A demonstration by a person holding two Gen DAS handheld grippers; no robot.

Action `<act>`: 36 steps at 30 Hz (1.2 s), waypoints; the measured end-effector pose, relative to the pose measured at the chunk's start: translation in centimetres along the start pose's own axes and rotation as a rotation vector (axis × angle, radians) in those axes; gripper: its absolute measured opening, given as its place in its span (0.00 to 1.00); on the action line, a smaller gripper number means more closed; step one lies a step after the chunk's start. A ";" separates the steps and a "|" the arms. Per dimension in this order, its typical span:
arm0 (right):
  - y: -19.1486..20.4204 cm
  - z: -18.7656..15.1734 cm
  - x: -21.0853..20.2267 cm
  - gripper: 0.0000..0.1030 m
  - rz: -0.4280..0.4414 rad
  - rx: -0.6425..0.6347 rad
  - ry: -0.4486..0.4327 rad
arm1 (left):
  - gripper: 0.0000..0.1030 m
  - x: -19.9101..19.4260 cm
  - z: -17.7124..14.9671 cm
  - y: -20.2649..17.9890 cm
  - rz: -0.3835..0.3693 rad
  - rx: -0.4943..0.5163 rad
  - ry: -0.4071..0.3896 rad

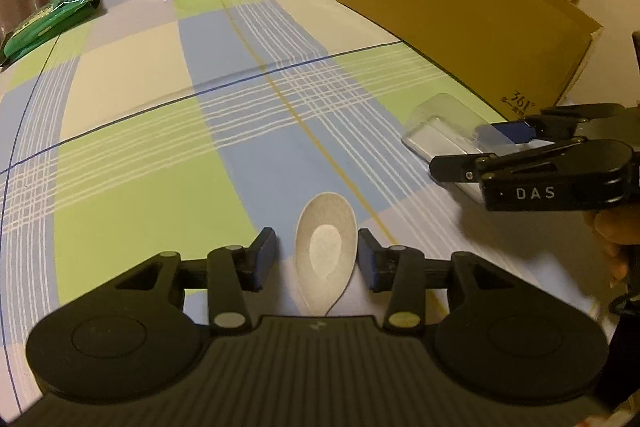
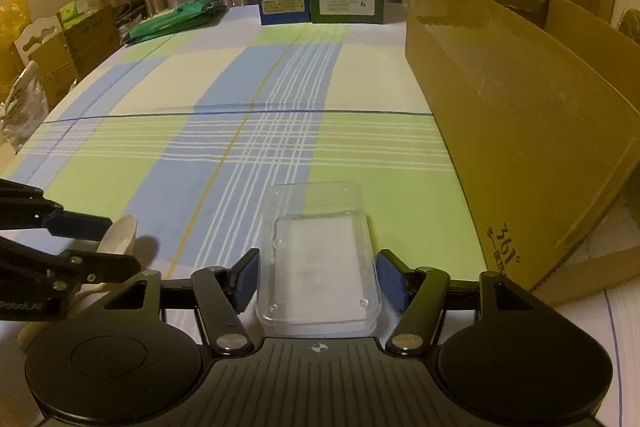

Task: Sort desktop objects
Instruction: 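Hold the spoon in the left tool and the tray in the right tool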

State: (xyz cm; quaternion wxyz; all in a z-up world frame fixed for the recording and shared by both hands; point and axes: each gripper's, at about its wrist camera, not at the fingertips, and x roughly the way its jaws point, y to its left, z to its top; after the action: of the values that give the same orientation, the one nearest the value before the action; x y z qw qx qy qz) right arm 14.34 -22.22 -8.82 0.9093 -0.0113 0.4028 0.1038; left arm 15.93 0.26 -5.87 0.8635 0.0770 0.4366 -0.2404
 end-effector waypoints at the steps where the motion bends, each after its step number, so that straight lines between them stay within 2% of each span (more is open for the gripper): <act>1: 0.0 0.0 0.0 0.62 -0.003 0.003 -0.001 | 0.37 0.0 -0.1 0.0 -0.001 -0.001 -0.003; 7: -0.1 0.1 -0.1 0.65 -0.007 0.014 -0.012 | 0.34 0.2 -0.2 -1.0 0.019 0.065 0.003; 9: -0.1 0.1 -0.1 0.65 -0.006 0.016 -0.013 | 0.30 0.2 -0.3 -1.4 0.025 0.091 0.000; 12: -0.2 0.1 -0.1 0.65 -0.007 0.017 -0.011 | 0.27 0.2 -0.3 -1.6 0.029 0.087 -0.001; 18: 0.1 0.1 -0.2 0.65 -0.003 0.012 -0.017 | 0.27 0.2 0.3 -1.4 0.048 0.014 -0.007; 24: 0.3 0.3 0.0 0.65 0.004 0.010 -0.023 | 0.27 -0.4 1.5 -0.8 0.039 -0.069 -0.048; 27: 0.3 0.3 0.0 0.65 -0.001 0.014 -0.021 | 0.27 -0.1 1.6 -0.3 0.035 -0.108 -0.037; 36: 0.6 0.2 0.0 0.65 -0.005 -0.003 -0.013 | 0.27 0.7 1.2 -0.5 0.068 -0.096 -0.026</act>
State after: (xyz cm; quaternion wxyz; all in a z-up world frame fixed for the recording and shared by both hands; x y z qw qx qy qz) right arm 14.42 -21.62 -8.65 0.9122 -0.0130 0.3966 0.1020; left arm 16.93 -0.88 -5.65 0.8795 0.0472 0.4334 -0.1910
